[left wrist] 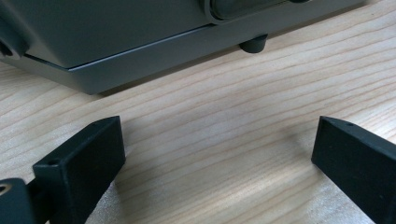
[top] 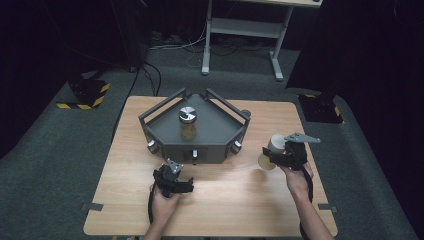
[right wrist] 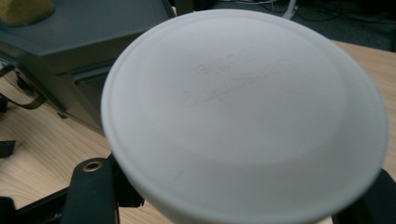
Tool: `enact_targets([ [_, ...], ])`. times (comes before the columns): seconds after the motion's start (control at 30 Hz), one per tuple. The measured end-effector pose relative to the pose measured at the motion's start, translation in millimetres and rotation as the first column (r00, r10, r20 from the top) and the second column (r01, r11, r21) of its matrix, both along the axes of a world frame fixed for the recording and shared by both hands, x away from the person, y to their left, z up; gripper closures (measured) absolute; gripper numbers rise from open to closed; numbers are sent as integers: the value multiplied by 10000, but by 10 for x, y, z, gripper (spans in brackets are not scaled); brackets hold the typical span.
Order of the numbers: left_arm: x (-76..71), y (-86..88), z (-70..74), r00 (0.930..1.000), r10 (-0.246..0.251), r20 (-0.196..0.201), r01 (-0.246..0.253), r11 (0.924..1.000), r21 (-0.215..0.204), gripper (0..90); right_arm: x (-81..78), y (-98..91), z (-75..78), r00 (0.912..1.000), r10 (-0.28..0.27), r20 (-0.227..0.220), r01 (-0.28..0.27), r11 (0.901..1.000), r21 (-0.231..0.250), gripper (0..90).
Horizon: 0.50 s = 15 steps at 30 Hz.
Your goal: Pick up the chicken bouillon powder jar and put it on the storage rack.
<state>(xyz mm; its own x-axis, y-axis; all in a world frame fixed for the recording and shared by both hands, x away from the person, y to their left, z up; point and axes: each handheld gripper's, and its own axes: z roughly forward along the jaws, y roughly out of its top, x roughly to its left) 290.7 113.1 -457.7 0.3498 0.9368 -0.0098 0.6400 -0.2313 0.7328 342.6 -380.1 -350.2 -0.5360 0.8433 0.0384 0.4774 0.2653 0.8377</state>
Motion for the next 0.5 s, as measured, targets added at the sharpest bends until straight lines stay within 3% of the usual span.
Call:
enact_targets([
  [0.5,-1,0,1,10000,5,0,-5,10000,4,27,94,204,453,9915,1131,643,-1120,9935,-197,343],
])
